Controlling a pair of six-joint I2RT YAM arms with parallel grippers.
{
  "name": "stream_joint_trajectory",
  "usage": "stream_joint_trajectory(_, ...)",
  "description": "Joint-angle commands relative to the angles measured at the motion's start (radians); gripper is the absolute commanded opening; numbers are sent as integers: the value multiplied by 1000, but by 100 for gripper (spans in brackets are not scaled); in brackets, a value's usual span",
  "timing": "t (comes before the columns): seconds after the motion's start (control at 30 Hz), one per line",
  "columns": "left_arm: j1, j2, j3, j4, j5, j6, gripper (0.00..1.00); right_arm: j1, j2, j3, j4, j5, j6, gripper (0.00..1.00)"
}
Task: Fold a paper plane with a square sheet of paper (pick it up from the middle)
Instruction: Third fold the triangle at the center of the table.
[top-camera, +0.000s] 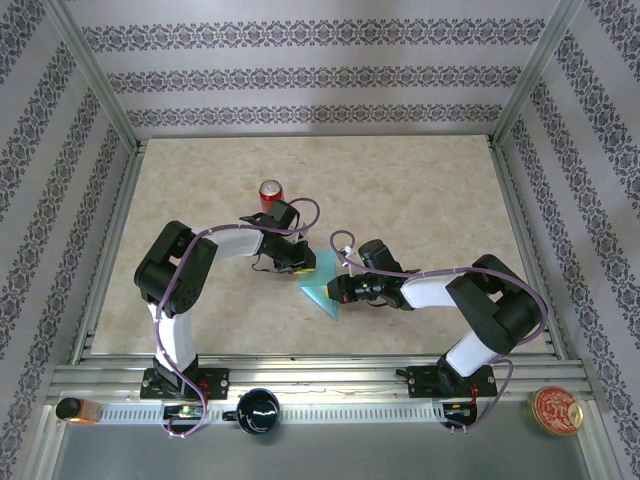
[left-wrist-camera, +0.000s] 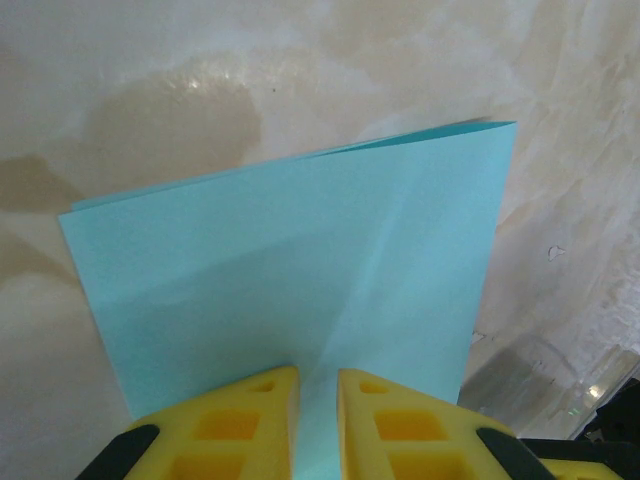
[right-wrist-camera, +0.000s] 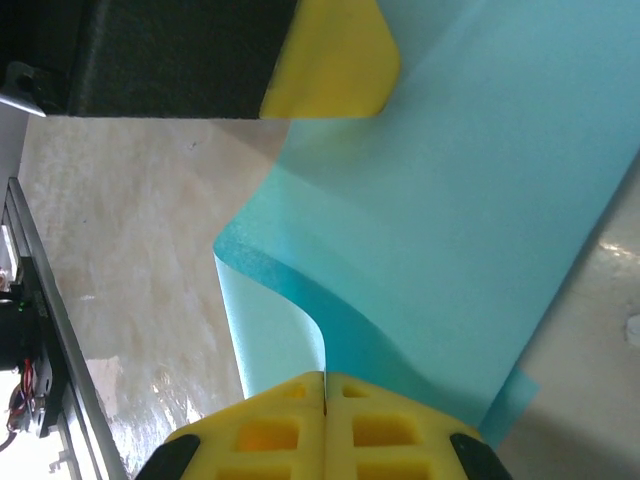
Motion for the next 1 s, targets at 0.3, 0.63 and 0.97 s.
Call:
stream_joint_trajectory(0.3, 3, -9, -34, -32, -18, 1, 18, -14, -21, 41, -70, 11, -14, 0)
stream_joint_trajectory(0.63, 4, -9, -33, -29, -17, -1, 18, -18, -48, 50, -129, 56, -37, 0)
stream_joint_trajectory(0.97, 4, -8, -37, -22, -14, -5, 18, -21, -31, 71, -159, 58, -51, 0)
